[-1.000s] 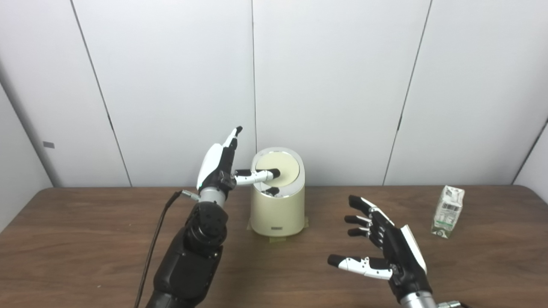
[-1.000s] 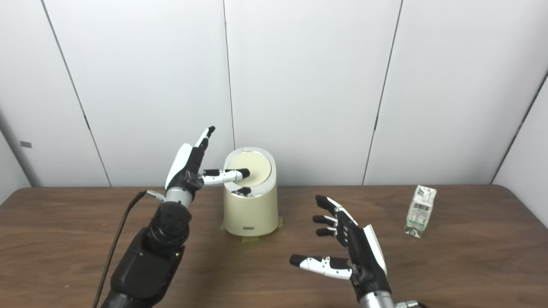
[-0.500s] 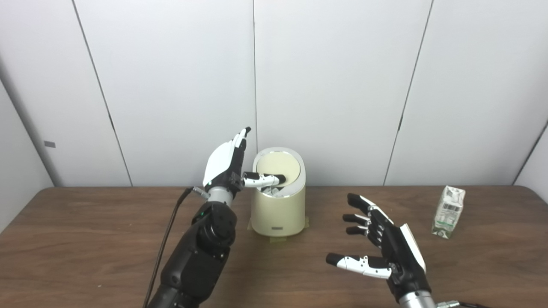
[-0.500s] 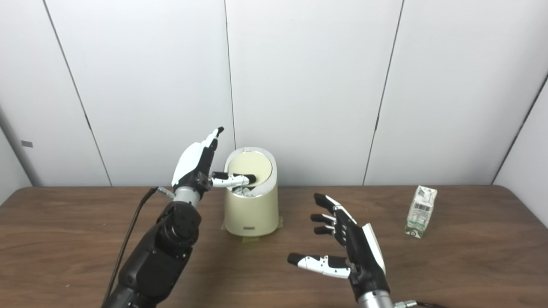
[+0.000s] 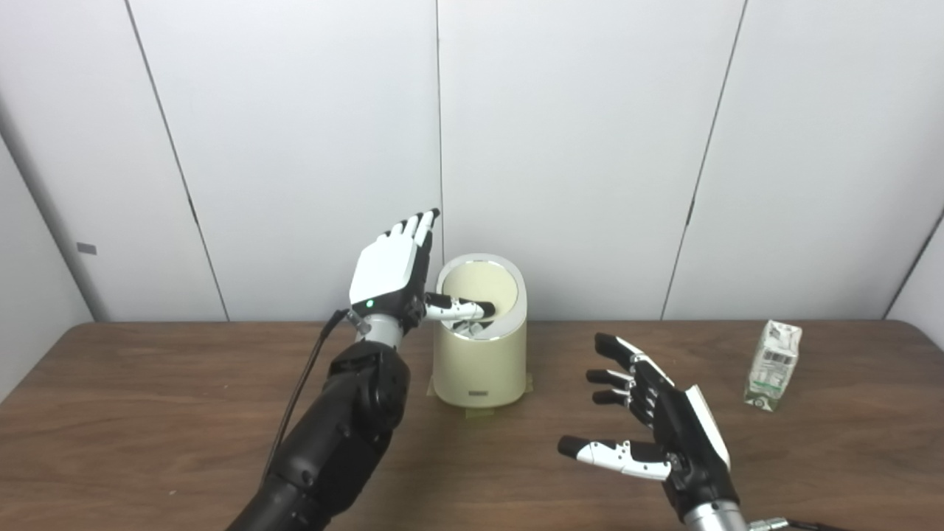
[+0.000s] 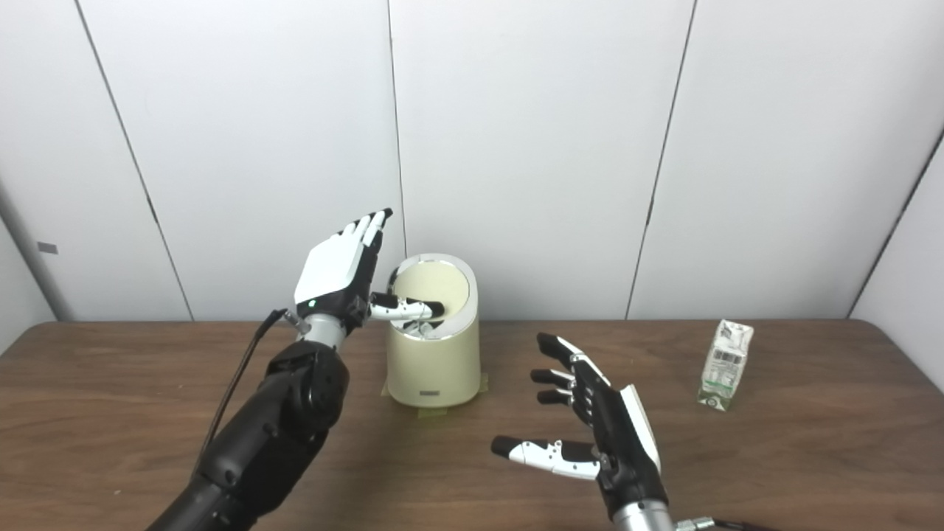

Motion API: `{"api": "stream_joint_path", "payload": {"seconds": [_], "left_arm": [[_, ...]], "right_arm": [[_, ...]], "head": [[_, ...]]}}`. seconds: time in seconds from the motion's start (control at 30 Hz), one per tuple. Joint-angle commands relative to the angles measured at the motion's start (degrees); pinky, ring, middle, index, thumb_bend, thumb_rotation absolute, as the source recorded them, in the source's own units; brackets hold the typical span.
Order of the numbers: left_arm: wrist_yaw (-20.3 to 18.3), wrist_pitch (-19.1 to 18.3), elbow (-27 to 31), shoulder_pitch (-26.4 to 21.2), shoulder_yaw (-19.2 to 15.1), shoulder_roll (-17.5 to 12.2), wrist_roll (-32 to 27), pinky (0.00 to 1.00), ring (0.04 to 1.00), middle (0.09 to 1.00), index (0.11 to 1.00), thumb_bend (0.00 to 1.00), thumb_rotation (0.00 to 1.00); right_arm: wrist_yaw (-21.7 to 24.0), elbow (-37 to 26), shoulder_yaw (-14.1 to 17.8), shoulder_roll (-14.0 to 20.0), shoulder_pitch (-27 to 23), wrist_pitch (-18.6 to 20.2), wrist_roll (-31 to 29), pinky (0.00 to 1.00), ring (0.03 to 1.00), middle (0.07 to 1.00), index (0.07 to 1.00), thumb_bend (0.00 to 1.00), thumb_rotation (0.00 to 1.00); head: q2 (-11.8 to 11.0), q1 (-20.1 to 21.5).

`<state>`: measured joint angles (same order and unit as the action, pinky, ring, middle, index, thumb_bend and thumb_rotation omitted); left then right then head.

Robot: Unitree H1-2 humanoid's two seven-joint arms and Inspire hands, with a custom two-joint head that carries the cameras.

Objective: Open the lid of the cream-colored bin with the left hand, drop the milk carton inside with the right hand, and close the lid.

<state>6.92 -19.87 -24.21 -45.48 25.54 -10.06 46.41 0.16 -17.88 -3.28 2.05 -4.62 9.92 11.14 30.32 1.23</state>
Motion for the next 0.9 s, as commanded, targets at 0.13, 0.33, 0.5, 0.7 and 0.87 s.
{"api": "stream_joint_path", "payload": {"seconds": [0.13,0.33,0.5,0.7,0.87], "left_arm": [[-3.9,-2.16,0.69,-1.24,2.68,-2.53,5.06,1.0,1.0,1.0,1.0,0.98,0.02],[-2.03,1.25,1.99,0.29,-3.4,-0.77,-2.58,1.0,1.0,1.0,1.0,0.94,0.07],[-0.79,3.28,5.18,1.54,-9.93,1.67,-8.96,0.98,1.0,1.0,1.0,0.92,0.17],[0.31,7.29,9.65,3.34,-15.58,3.07,-15.83,0.94,1.0,1.0,1.0,0.9,0.17],[0.49,11.78,14.59,7.13,-18.08,2.1,-19.36,0.97,1.0,1.0,1.0,0.89,0.19]], "right_arm": [[-0.15,-2.22,0.19,0.08,-1.5,-1.4,0.06,0.66,0.749,0.862,0.835,0.74,0.13],[0.04,-2.18,0.2,0.23,-1.44,-1.47,-0.12,0.65,0.753,0.865,0.837,0.74,0.14],[0.11,-1.81,0.23,0.46,-1.43,-1.9,-0.49,0.66,0.758,0.867,0.832,0.74,0.14],[0.0,-1.89,-0.04,0.56,-1.32,-1.5,-0.29,0.65,0.749,0.864,0.83,0.74,0.14],[-0.16,-1.74,0.07,0.96,-1.19,-1.56,0.26,0.66,0.749,0.871,0.838,0.73,0.16]], "head": [[-0.07,-0.37],[-0.25,-0.62],[-0.35,-0.8],[-0.44,-1.38],[-0.35,-1.66]]}}
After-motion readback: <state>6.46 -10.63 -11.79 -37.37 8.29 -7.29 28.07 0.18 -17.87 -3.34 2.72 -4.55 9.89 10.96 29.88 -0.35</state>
